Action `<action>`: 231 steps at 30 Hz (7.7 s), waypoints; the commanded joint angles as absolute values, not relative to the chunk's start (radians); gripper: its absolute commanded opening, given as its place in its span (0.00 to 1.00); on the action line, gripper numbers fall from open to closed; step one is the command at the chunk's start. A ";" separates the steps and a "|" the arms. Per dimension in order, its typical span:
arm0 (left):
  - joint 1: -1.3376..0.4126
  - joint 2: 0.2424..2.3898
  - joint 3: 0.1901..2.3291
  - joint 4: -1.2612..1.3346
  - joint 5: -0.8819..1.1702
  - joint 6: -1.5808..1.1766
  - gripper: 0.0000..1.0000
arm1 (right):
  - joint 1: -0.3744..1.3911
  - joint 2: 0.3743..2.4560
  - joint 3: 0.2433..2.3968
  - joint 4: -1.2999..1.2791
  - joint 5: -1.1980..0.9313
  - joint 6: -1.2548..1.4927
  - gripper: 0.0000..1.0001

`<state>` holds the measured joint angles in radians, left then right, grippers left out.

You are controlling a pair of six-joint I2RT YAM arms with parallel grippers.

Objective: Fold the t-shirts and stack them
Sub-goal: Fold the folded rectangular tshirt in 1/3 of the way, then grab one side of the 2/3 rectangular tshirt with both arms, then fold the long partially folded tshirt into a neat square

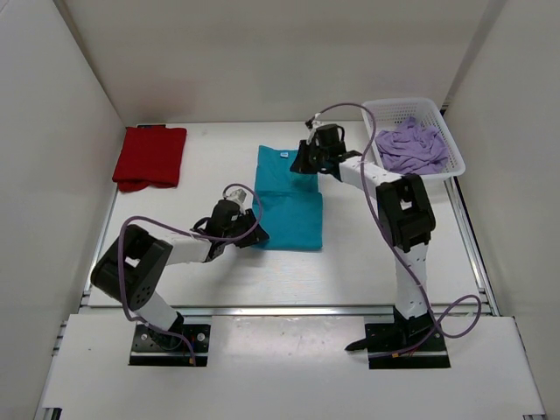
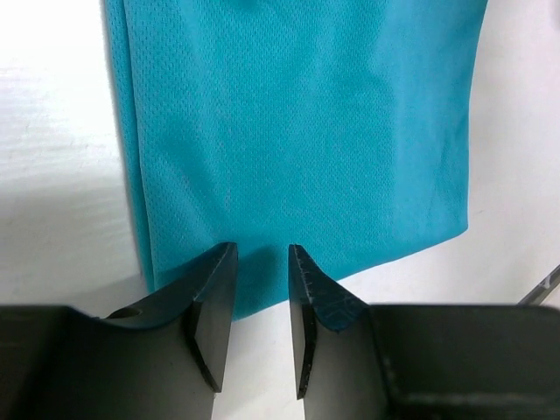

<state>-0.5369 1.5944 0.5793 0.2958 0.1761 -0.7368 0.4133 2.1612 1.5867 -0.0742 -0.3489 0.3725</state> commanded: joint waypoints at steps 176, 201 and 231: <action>-0.233 1.346 0.611 0.130 0.190 -0.719 0.52 | 0.588 1.762 1.386 -0.571 -0.208 0.250 0.06; -0.457 1.663 0.864 0.140 0.206 -0.505 0.67 | 0.374 1.313 0.607 -0.064 -0.537 0.439 0.48; -0.342 1.900 1.110 0.184 0.356 -0.650 0.04 | 0.226 1.836 1.219 -0.083 -0.587 0.402 0.00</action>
<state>-0.3855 1.8767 1.0298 0.1806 0.3153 -0.6292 0.2558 1.7786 1.0290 -0.0990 -0.5449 0.4179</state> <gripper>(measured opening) 0.051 0.023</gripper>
